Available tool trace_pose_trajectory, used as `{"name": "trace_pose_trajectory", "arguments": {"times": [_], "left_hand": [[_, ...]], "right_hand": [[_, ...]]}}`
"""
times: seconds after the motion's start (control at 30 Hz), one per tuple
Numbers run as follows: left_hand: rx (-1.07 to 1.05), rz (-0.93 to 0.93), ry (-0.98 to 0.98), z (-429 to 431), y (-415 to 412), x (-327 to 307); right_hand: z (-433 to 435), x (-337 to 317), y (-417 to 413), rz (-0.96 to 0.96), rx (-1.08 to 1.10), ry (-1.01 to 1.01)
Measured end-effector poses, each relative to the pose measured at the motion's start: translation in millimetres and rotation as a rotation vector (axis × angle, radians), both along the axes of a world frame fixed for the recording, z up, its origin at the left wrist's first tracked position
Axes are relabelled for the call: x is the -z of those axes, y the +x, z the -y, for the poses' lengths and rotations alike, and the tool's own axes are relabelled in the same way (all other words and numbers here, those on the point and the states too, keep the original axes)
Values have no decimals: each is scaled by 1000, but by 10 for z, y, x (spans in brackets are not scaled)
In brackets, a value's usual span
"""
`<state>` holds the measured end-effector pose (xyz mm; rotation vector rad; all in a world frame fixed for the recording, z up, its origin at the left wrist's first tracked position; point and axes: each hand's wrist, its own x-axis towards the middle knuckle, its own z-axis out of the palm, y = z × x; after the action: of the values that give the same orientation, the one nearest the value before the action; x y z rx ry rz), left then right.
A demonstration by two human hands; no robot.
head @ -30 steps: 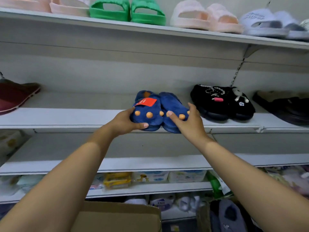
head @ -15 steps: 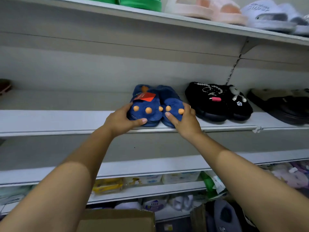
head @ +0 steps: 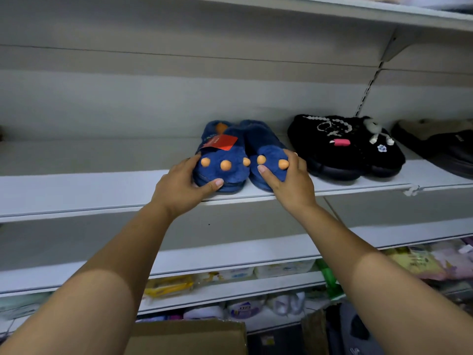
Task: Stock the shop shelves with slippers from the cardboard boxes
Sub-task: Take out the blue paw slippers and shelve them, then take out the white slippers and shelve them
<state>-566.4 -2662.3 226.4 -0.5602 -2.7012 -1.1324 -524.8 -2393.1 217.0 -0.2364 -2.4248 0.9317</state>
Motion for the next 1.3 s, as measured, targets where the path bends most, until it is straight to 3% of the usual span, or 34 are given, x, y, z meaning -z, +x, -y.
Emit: {"name": "trace_pose_trajectory", "arguments": {"times": [0.23,0.43,0.57,0.8,1.0,1.13,1.3], "left_hand": [[-47,-4,-21,-47,42,-15],[-37,43,-15,-56,217,-175],[-46,-85,26,-89,458,-225],[30,-417,-179,-311,1183,-449],[165,-425,-334,-1090,1893,-433],[283,-418,-342,-1907,2315,-371],[455,-402,-303,-3072,2941,-334]], "right_hand": [[-20,-44,4,57,-27,-4],[-108,-279,123,298,-193,-50],[-247,-393,432,300,-237,97],[-676,-564,1419,240,-201,326],[-1320,-591,2494,256,-118,344],[-1986,-552,3264,333,-1,407],[-2857,-521,4302,374,159,328]]}}
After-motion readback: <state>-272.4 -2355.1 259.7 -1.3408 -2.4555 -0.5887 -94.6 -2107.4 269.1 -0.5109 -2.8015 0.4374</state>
